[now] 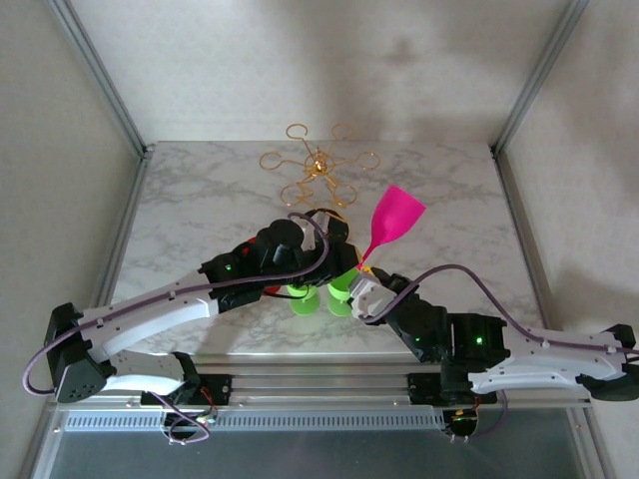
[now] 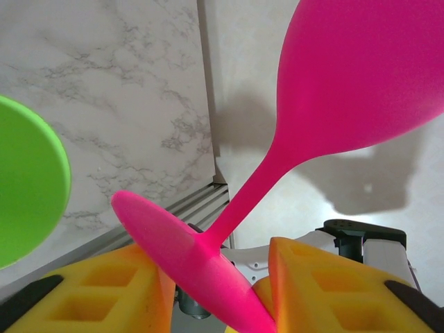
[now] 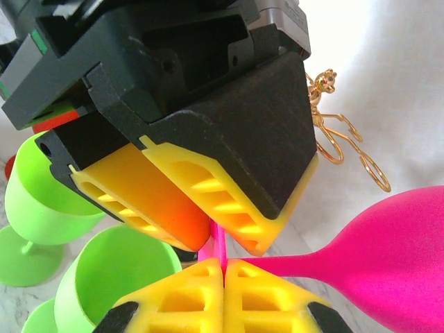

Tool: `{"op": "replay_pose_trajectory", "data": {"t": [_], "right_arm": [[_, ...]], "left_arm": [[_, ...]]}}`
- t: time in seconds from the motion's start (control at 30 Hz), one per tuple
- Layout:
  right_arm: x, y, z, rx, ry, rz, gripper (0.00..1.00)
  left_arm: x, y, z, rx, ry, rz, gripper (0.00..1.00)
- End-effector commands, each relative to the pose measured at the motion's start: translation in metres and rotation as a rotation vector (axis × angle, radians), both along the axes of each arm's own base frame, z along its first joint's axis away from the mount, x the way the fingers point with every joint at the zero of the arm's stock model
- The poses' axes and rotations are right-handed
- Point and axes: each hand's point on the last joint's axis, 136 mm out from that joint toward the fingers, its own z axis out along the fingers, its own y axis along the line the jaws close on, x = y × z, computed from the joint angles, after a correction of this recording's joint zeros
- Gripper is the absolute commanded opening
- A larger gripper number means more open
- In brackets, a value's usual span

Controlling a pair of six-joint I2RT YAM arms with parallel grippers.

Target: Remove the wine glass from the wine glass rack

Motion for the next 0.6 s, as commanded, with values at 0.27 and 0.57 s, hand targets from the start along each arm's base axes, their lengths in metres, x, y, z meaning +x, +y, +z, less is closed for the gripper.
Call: {"op": "replay_pose_trajectory", "data": {"t": [0.27, 0.57], "right_arm": [[-0.008, 0.009, 0.027, 0.106, 0.011, 0.052, 0.00], [-0.009, 0.009, 0.033, 0.135, 0.018, 0.059, 0.00]], "left_arm": [[0.001, -0.001, 0.003, -0.032, -0.012, -0.013, 0.24], [0.000, -0.001, 0.001, -0.043, -0.007, -0.017, 0.00]]}}
